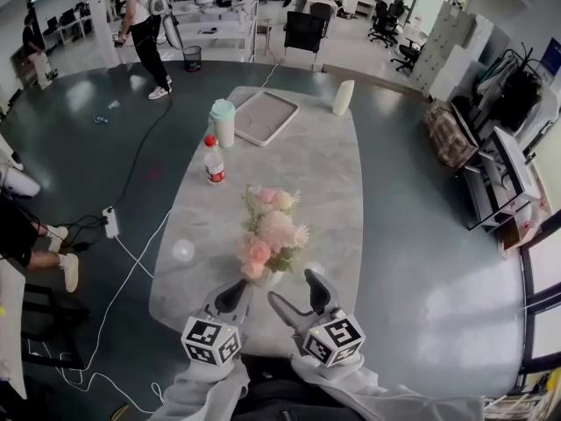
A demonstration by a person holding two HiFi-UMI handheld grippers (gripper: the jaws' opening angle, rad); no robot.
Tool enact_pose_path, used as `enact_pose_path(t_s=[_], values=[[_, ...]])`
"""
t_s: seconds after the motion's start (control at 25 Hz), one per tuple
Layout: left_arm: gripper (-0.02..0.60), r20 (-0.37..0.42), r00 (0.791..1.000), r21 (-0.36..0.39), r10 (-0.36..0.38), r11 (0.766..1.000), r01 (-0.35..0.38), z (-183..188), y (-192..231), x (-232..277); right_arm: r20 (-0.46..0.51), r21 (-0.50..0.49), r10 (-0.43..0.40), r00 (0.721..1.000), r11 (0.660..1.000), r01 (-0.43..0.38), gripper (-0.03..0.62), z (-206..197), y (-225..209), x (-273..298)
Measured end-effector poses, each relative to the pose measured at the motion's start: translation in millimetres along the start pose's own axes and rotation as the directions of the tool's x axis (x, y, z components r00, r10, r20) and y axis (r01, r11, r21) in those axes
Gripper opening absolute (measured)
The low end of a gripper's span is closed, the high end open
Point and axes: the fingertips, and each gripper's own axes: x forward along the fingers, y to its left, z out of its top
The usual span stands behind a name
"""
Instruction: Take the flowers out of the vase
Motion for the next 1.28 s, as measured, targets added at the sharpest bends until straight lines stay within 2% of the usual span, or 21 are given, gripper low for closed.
enact_pose_path(t_s=[0.12, 0.32, 0.48, 0.56, 0.64, 0.8, 1.28], values=[[0.003, 0.005, 1.000, 0.004, 0.004, 1.000, -0.004, 3.3, -1.2, 1.9, 0.001, -0.035, 0.015, 1.000, 0.999, -0.015, 0.442, 5.9, -6.3, 1.3], [0.003, 0.015, 0.999, 0.004, 0.040, 0.999, -0.040, 8.0, 7.7, -1.0, -0.037, -0.041, 0.077, 0.996, 0.996, -0.079, 0.445, 3.9, -9.2, 2.0], [0.003, 0.019, 0.998, -0.002, 0.056, 0.998, -0.056, 5.6, 10.3, -0.8, 0.022, -0.019, 0.073, 0.997, 0.997, -0.072, 0.449, 18.3, -17.1, -1.6], [0.003, 0.026, 0.998, 0.001, 0.058, 0.998, -0.058, 7.1, 9.5, -0.1, 0.048, -0.015, 0.064, 0.997, 0.998, -0.064, 0.505, 25.7, -20.4, -1.6], [0.003, 0.033, 0.998, 0.001, 0.060, 0.998, -0.060, 10.3, 11.0, 0.2, 0.041, -0.020, 0.078, 0.996, 0.997, -0.077, 0.531, 27.4, -19.3, 0.4], [0.003, 0.048, 0.996, 0.006, 0.069, 0.998, -0.070, 20.6, 17.8, 2.4, 0.024, -0.028, 0.099, 0.995, 0.995, -0.098, 0.535, 28.9, -19.8, 4.9], [0.003, 0.059, 0.994, 0.016, 0.087, 0.996, -0.088, 31.7, 33.9, 14.0, -0.015, -0.137, 0.146, 0.989, 0.980, -0.147, 0.535, 30.0, -23.3, 29.4]])
